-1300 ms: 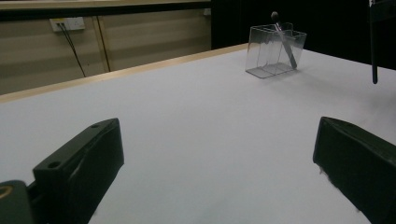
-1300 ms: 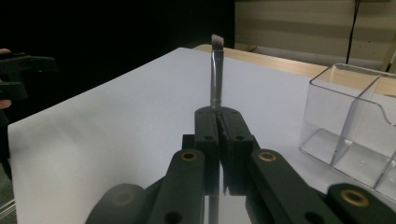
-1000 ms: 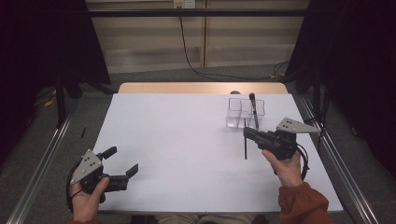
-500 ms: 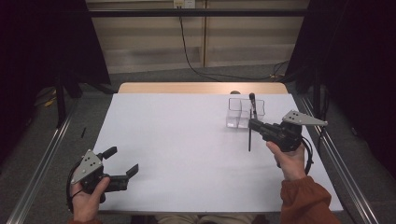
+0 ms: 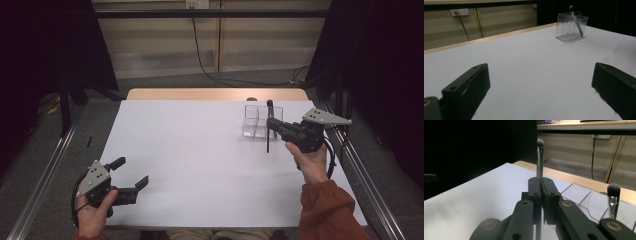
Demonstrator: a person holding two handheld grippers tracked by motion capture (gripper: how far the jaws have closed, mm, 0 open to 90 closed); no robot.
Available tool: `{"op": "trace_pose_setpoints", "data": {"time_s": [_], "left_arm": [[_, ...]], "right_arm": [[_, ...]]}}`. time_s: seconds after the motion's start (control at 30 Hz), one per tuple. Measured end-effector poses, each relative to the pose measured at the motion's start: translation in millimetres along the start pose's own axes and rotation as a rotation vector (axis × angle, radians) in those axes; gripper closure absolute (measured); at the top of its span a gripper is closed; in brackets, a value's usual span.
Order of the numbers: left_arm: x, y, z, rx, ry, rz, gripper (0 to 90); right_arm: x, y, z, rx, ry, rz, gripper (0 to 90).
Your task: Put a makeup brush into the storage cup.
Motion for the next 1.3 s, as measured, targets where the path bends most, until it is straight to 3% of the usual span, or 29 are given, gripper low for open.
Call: {"op": "trace_pose_setpoints", "data": {"time_s": [0.57,1.3], "left_arm": [[-0.2,-0.7,-0.3,0.002,-0.007,0.003,1.9],[-0.1,-1.6,-0.2,0.004,-0.005,0.003,1.9]], "right_arm": [[-24.1,-8.1,-13.0,0.044,0.031,-0.02,87.0],[-48.6,-17.2,-39.2,0.107,0.026,-0.048,87.0]]}}
Point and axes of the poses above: each handheld gripper's, and its own axes: y roughly backward along the jaws, x roughly out of its underside, z roughly to its left, the point moved 5 cm from there along -y, roughly forward along the jaws, and after that the axes turned 4 degrees about -y, right-handed, at the moved point
